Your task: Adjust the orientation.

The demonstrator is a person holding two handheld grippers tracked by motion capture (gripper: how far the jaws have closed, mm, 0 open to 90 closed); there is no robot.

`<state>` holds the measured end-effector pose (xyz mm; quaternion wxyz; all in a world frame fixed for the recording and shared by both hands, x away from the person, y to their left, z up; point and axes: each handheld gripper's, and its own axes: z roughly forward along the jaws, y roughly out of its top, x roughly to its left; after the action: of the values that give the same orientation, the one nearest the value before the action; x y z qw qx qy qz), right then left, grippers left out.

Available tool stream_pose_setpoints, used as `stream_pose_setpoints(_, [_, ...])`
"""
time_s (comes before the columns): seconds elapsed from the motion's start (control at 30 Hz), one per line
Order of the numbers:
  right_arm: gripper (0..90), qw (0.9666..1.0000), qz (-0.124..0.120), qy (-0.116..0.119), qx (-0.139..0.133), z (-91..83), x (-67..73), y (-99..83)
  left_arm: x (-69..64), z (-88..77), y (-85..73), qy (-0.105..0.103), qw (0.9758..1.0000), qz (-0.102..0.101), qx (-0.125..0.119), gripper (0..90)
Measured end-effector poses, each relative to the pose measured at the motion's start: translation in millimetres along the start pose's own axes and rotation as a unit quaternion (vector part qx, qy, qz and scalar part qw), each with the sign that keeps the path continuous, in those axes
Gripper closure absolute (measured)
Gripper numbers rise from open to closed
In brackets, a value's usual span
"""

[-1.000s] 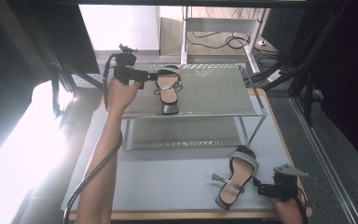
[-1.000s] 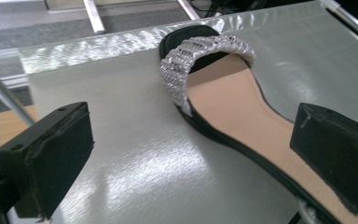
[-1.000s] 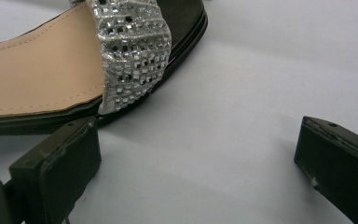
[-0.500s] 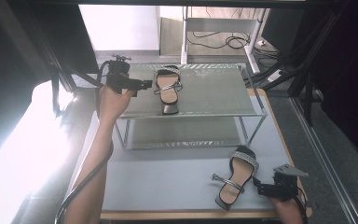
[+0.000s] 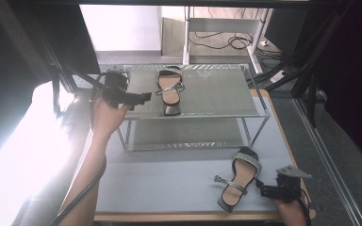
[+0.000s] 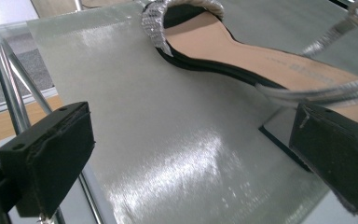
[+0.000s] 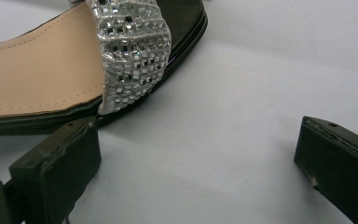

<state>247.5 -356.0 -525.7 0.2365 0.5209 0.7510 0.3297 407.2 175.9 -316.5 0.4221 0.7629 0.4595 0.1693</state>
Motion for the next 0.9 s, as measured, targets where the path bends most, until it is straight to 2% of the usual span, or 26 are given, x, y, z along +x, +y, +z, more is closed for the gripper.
stream_pose_setpoints(0.57, [0.3, 1.0, 0.0, 0.0, 0.0, 0.0, 0.1, 0.0, -25.2, -20.3, -43.7, -0.017, 0.9994, 0.029, -0.012, 0.3])
stream_pose_setpoints(0.9, [0.3, 1.0, 0.0, 0.0, 0.001, -0.1, 0.2, 0.0, -37.7, -27.2, -68.5, -0.036, 0.9985, 0.035, -0.019, 0.4])
